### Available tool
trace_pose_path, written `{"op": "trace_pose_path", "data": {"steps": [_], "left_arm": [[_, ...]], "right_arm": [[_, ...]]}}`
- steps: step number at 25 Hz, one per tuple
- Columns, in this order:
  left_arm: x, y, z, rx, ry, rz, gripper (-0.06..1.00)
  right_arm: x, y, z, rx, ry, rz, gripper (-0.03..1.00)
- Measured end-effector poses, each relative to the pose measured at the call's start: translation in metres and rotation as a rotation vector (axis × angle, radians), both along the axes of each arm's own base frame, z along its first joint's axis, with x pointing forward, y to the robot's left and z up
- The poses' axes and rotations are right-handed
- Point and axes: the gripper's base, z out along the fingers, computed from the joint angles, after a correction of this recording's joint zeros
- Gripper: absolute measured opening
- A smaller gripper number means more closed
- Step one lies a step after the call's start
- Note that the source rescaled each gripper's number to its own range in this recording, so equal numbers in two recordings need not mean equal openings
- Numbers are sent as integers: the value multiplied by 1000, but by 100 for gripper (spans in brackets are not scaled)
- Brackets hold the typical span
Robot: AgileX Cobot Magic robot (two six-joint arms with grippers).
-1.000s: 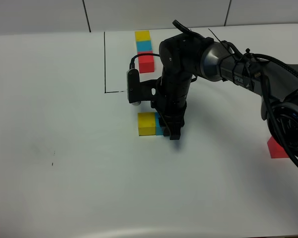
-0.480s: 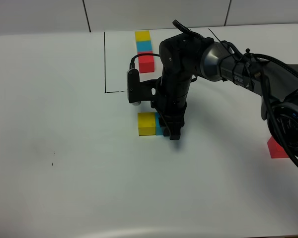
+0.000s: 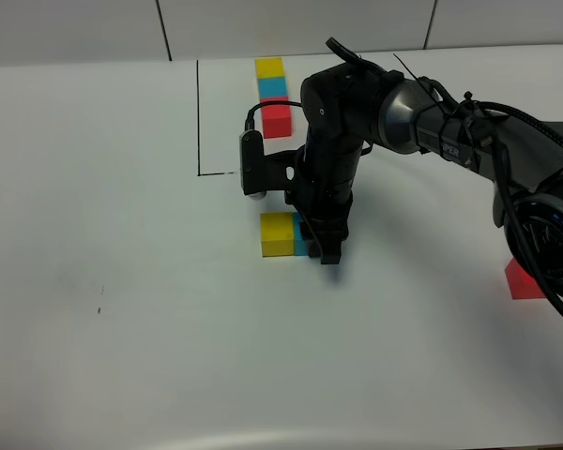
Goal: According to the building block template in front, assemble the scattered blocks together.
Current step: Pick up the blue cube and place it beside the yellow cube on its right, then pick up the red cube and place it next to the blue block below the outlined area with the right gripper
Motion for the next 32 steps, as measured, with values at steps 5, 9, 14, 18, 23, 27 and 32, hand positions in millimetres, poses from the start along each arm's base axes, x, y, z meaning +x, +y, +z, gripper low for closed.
{"op": "trace_pose_path", "data": {"steps": [5, 9, 14, 18, 23, 27, 32], "left_arm": [[0, 0, 0, 0, 0, 0, 67], [0, 0, 0, 0, 0, 0, 67], [0, 0, 0, 0, 0, 0, 67], [0, 0, 0, 0, 0, 0, 67], [0, 0, 0, 0, 0, 0, 67], [0, 0, 0, 1, 0, -1, 67], [0, 0, 0, 1, 1, -1, 67]], "right_arm": [[0, 0, 0, -2, 3, -4, 12], [-2, -2, 6, -12, 19, -47, 46], [3, -25, 40, -15, -5, -199, 64], [2, -68, 58, 20, -55, -378, 65], [-22, -135, 64, 81, -103, -749, 66], [-50, -184, 74, 118, -101, -1091, 66], [-77, -223, 66, 100, -46, -1380, 66]]}}
